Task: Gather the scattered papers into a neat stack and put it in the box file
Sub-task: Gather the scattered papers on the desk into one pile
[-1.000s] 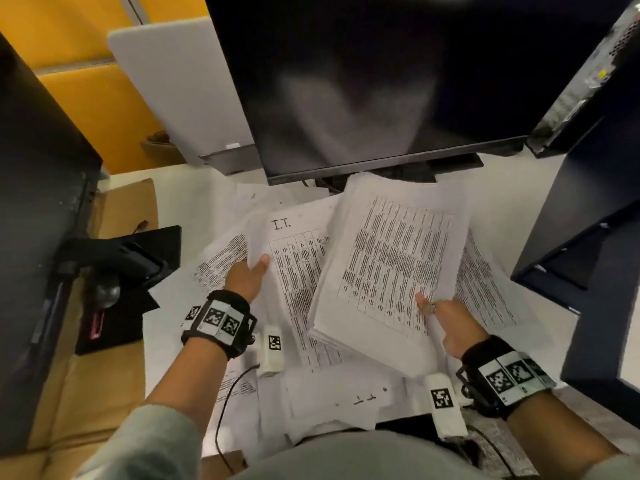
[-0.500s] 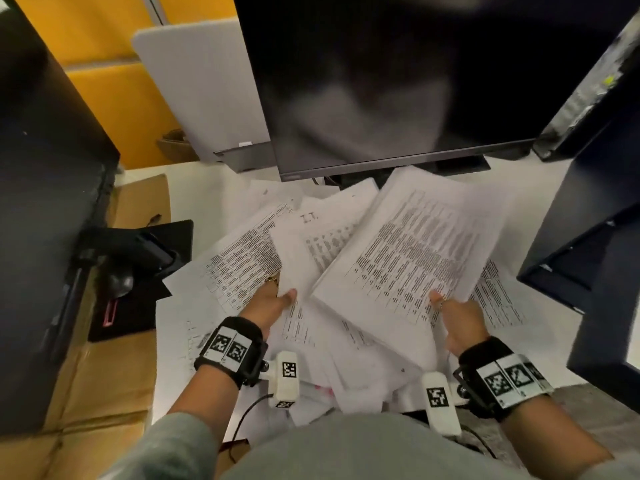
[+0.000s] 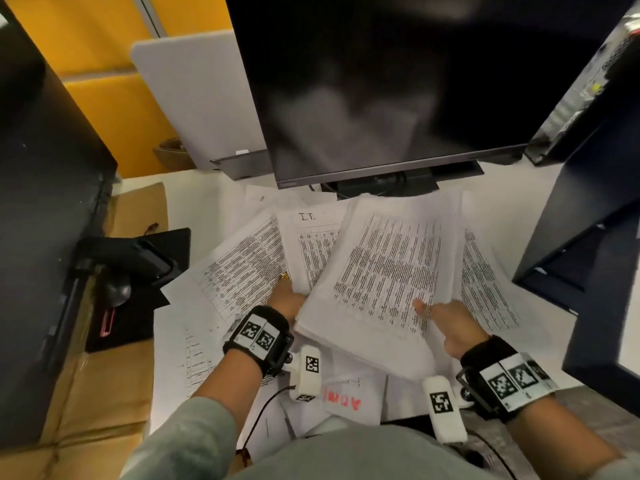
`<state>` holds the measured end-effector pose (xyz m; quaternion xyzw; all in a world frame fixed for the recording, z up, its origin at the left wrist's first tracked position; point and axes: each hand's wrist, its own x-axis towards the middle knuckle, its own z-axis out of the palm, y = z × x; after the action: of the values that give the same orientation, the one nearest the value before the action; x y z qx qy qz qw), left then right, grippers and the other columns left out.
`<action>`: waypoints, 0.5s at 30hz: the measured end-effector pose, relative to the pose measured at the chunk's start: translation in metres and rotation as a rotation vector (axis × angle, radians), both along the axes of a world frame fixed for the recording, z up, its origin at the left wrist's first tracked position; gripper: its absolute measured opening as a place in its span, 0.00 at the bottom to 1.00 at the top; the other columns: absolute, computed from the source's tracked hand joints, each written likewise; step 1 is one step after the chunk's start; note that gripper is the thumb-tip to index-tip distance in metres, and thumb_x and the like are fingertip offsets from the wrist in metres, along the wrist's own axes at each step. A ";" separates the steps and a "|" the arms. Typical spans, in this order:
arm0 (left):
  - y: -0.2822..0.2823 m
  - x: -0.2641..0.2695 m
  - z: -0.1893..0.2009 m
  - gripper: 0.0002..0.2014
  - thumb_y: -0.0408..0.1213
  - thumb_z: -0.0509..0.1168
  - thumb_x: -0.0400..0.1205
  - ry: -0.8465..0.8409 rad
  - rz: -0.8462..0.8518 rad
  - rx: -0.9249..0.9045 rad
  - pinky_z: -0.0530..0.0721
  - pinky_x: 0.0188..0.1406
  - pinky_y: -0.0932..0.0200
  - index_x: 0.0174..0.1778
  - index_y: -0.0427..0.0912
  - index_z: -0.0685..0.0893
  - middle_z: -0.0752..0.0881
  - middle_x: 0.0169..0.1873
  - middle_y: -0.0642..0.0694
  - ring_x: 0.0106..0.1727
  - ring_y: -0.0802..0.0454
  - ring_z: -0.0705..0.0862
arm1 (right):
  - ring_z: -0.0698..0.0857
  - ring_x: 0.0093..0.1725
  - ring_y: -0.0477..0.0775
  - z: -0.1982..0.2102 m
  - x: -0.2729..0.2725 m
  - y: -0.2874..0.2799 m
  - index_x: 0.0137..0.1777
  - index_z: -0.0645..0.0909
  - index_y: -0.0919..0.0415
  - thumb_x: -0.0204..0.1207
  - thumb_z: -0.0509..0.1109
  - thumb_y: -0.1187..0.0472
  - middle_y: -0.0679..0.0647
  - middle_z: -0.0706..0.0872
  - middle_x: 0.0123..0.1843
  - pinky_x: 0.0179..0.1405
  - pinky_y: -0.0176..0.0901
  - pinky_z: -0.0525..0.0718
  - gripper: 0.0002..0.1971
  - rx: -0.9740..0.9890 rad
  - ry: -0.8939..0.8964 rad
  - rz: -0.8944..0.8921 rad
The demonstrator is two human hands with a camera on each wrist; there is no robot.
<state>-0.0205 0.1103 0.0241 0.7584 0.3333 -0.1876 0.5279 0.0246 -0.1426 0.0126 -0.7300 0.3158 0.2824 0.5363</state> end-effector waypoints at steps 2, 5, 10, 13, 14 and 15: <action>0.016 0.008 0.008 0.14 0.30 0.64 0.80 -0.003 -0.019 0.116 0.82 0.58 0.52 0.61 0.34 0.79 0.85 0.56 0.42 0.58 0.41 0.84 | 0.76 0.49 0.59 0.003 0.006 -0.006 0.70 0.69 0.75 0.75 0.72 0.60 0.61 0.80 0.47 0.49 0.45 0.76 0.28 -0.006 -0.106 -0.020; 0.060 0.024 0.025 0.17 0.33 0.59 0.83 0.059 -0.135 0.426 0.77 0.61 0.53 0.67 0.31 0.75 0.80 0.63 0.36 0.62 0.39 0.80 | 0.75 0.51 0.60 0.000 0.012 -0.008 0.72 0.65 0.75 0.75 0.71 0.61 0.61 0.79 0.49 0.52 0.43 0.74 0.30 -0.030 -0.144 -0.012; 0.123 0.049 0.020 0.34 0.41 0.66 0.80 0.065 -0.246 0.692 0.62 0.77 0.50 0.79 0.36 0.59 0.62 0.79 0.38 0.79 0.40 0.63 | 0.74 0.50 0.60 -0.009 0.022 -0.006 0.56 0.76 0.74 0.78 0.68 0.55 0.65 0.77 0.52 0.53 0.49 0.76 0.19 -0.142 -0.055 0.036; 0.133 0.047 0.000 0.37 0.42 0.69 0.78 0.111 -0.332 0.649 0.65 0.77 0.50 0.78 0.35 0.59 0.65 0.77 0.37 0.77 0.40 0.66 | 0.77 0.58 0.66 -0.006 0.024 -0.009 0.67 0.70 0.76 0.76 0.70 0.54 0.67 0.80 0.58 0.58 0.53 0.75 0.28 -0.109 -0.017 0.041; 0.134 0.046 -0.007 0.35 0.42 0.70 0.77 0.099 -0.302 0.673 0.70 0.74 0.49 0.76 0.34 0.63 0.70 0.74 0.35 0.74 0.38 0.71 | 0.77 0.61 0.68 -0.006 0.025 -0.010 0.67 0.70 0.75 0.76 0.70 0.53 0.69 0.80 0.60 0.58 0.53 0.75 0.29 -0.117 -0.012 0.054; 0.133 0.044 -0.011 0.31 0.42 0.70 0.77 0.072 -0.251 0.696 0.74 0.70 0.47 0.72 0.34 0.67 0.74 0.70 0.34 0.69 0.37 0.75 | 0.77 0.63 0.69 -0.004 0.023 -0.010 0.66 0.71 0.75 0.77 0.69 0.54 0.69 0.80 0.62 0.56 0.52 0.75 0.27 -0.118 0.002 0.074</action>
<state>0.0232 0.2436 0.0135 0.9203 0.2999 -0.1527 0.1995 0.0475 -0.1524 0.0086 -0.7713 0.3052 0.2834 0.4813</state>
